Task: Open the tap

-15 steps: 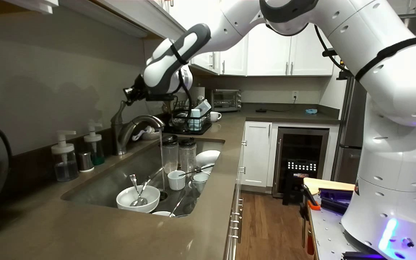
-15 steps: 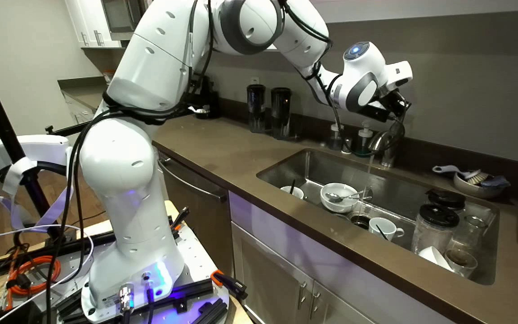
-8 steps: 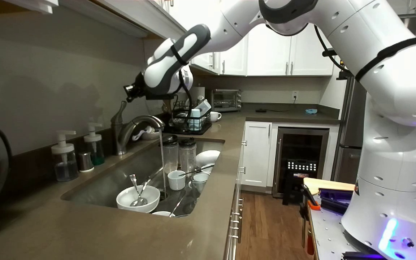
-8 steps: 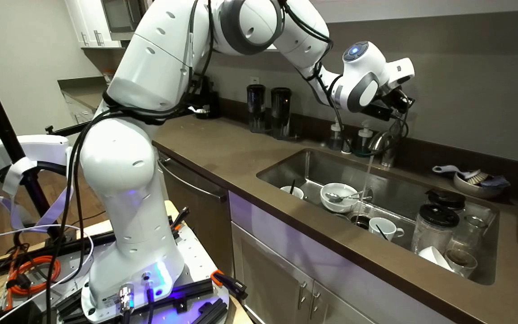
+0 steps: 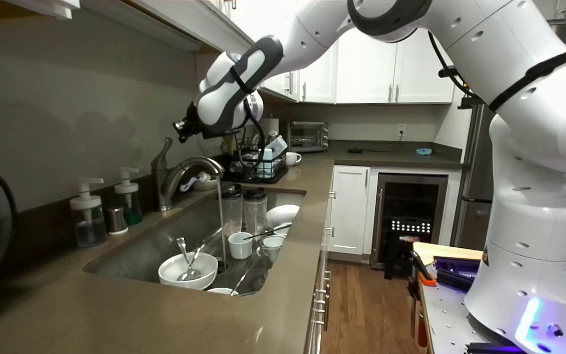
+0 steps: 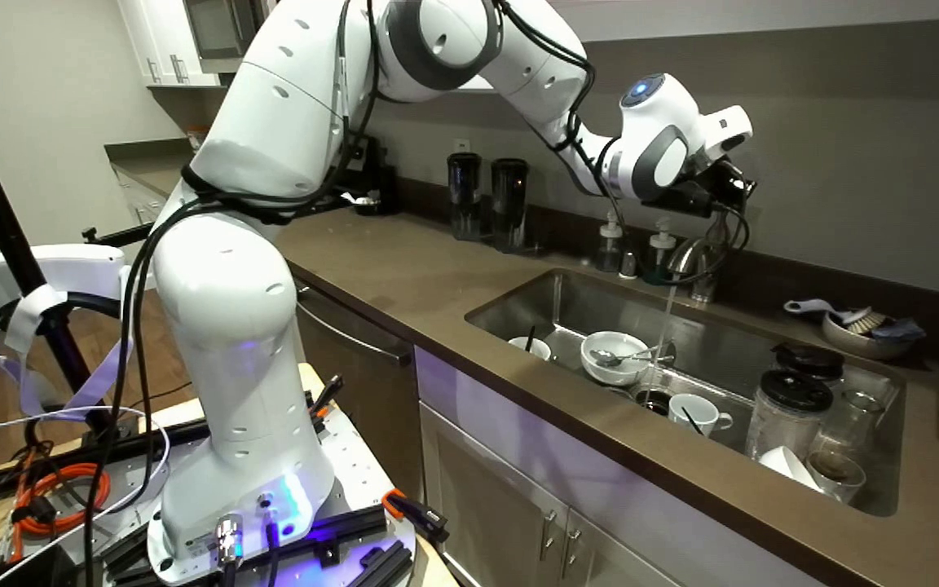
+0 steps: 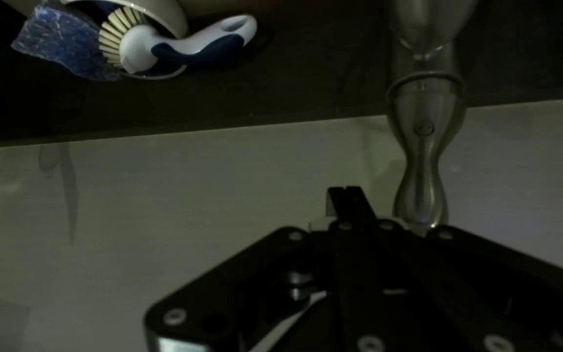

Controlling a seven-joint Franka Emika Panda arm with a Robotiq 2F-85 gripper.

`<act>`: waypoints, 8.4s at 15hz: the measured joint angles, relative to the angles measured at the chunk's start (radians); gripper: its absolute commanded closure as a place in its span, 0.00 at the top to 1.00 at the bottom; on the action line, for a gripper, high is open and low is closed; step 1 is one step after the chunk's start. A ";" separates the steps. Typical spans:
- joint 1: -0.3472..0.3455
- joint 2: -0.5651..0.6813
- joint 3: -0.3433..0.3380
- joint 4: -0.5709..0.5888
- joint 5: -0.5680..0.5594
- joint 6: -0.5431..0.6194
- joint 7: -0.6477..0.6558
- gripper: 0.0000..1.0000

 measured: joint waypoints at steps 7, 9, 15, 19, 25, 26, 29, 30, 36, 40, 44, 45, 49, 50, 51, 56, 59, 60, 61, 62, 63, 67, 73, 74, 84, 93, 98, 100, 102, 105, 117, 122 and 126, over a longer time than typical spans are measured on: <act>-0.056 -0.018 0.116 0.006 0.000 -0.116 0.000 0.03; -0.057 -0.017 0.114 0.009 0.000 -0.109 0.000 0.03; -0.062 -0.017 0.114 0.010 0.000 -0.059 0.000 0.03; -0.073 -0.017 0.127 0.010 0.001 -0.057 0.000 0.04; -0.098 -0.016 0.158 0.010 0.009 -0.048 0.001 0.03; -0.105 -0.015 0.167 0.010 0.015 -0.043 0.001 0.04; -0.125 -0.011 0.192 0.010 0.026 -0.027 0.001 0.03; -0.130 -0.009 0.199 0.010 0.027 -0.020 0.001 0.03; -0.168 0.000 0.247 0.010 0.029 0.015 0.001 0.03; -0.191 0.003 0.276 0.010 0.029 0.027 0.001 0.03; -0.201 0.004 0.292 0.010 0.029 0.027 0.001 0.03; -0.202 0.004 0.294 0.010 0.029 0.027 0.001 0.03; -0.202 0.004 0.303 0.010 0.029 0.027 0.001 0.03; -0.202 0.004 0.304 0.010 0.029 0.027 0.001 0.03; -0.202 0.004 0.305 0.010 0.029 0.027 0.001 0.03; -0.184 0.005 0.282 0.010 0.029 0.033 0.001 0.03; -0.167 0.013 0.263 0.010 0.029 0.064 0.001 0.03; -0.162 0.016 0.257 0.010 0.029 0.080 0.001 0.03; -0.158 0.019 0.251 0.010 0.029 0.096 0.001 0.03; -0.156 0.022 0.247 0.010 0.029 0.109 0.001 0.03; -0.152 0.024 0.242 0.011 0.029 0.123 0.001 0.03; -0.142 0.036 0.217 0.042 0.029 0.157 0.001 0.03; -0.024 0.051 0.027 0.066 0.029 0.151 0.007 0.03; 0.000 0.053 -0.008 0.066 0.029 0.144 0.008 0.03; 0.067 0.020 -0.082 0.065 0.029 -0.022 0.016 0.03; 0.067 -0.029 -0.085 -0.055 0.029 0.101 0.049 0.03; 0.074 -0.102 -0.095 -0.203 0.029 0.172 0.058 0.03; 0.093 -0.147 -0.121 -0.263 0.029 0.172 0.058 0.03; 0.131 -0.196 -0.168 -0.322 0.029 0.167 0.058 0.03; 0.219 -0.268 -0.275 -0.393 0.027 0.121 0.058 0.03; 0.614 -0.517 -0.674 -0.468 -0.306 -0.339 0.232 0.03; 0.677 -0.637 -0.671 -0.469 -0.428 -0.550 0.310 0.03; 0.445 -0.734 -0.384 -0.486 -0.423 -0.692 0.311 0.03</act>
